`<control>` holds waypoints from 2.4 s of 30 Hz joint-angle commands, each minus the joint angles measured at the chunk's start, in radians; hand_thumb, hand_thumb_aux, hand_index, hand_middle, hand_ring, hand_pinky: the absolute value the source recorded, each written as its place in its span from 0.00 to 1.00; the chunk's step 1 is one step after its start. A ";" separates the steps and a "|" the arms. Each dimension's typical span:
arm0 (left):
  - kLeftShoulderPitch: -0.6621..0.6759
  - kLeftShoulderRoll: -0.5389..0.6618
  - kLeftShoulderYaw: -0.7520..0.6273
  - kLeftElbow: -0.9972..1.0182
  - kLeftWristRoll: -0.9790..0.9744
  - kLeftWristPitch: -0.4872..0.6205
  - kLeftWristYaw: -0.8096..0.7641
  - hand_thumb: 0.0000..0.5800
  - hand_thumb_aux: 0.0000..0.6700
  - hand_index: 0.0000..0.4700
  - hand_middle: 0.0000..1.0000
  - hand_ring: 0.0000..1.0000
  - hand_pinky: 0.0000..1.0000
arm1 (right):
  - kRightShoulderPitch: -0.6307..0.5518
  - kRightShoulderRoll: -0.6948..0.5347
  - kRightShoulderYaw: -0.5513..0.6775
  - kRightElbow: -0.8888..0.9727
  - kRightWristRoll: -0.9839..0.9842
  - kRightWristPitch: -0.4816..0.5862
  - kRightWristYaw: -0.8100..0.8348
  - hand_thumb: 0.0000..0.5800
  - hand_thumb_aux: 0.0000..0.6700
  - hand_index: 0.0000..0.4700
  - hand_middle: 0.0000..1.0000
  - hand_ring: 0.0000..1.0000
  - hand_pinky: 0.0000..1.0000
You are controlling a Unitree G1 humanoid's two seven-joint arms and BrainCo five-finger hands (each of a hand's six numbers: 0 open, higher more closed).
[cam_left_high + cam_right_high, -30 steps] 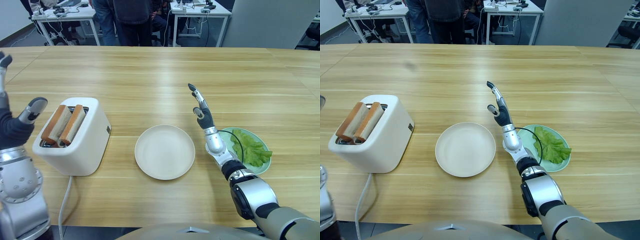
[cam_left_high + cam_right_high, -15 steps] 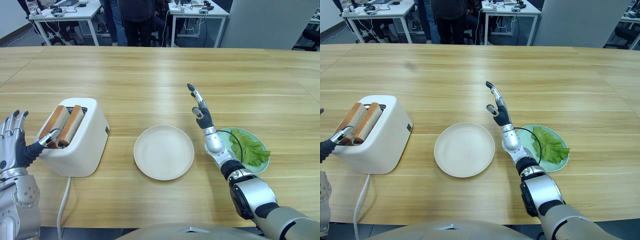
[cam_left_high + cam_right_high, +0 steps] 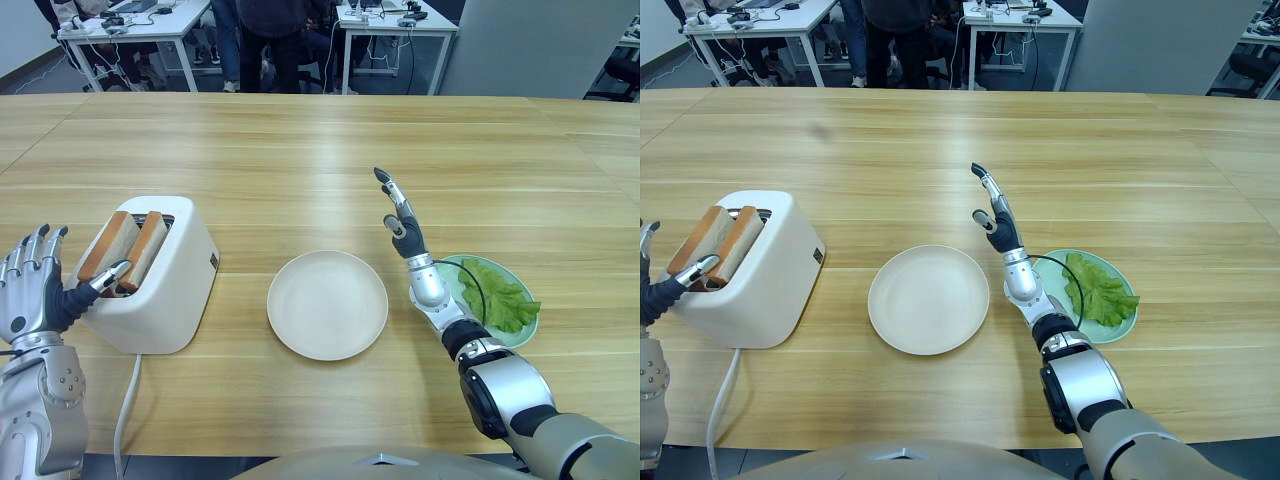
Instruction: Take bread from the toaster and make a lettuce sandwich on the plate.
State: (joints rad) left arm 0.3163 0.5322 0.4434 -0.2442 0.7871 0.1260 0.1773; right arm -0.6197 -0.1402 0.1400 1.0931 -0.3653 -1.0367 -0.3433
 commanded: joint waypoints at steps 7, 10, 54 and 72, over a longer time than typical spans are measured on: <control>-0.001 -0.005 -0.032 -0.030 -0.008 0.022 -0.018 1.00 1.00 0.98 0.00 0.00 0.00 | -0.003 -0.008 0.006 -0.003 -0.013 0.007 -0.014 0.00 0.00 0.00 0.00 0.00 0.00; -0.007 -0.006 -0.033 -0.030 -0.016 0.021 -0.014 1.00 1.00 0.98 0.00 0.00 0.00 | -0.005 -0.010 0.008 0.000 -0.015 0.008 -0.015 0.00 0.00 0.00 0.00 0.00 0.00; -0.470 0.056 -0.074 -0.365 -0.204 -0.118 -0.106 1.00 1.00 0.98 1.00 1.00 1.00 | -0.033 -0.004 -0.005 0.021 -0.026 0.022 -0.071 0.00 0.00 0.00 0.00 0.00 0.00; -0.593 -0.146 -0.650 0.380 -0.704 -0.157 -0.784 1.00 1.00 0.98 1.00 1.00 1.00 | -0.061 -0.013 -0.093 0.042 0.024 0.031 -0.184 0.00 0.00 0.00 0.00 0.00 0.00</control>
State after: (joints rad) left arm -0.2842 0.3816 -0.1656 0.0729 0.0569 -0.0059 -0.5936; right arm -0.6723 -0.1536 0.0421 1.1277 -0.3439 -1.0105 -0.5357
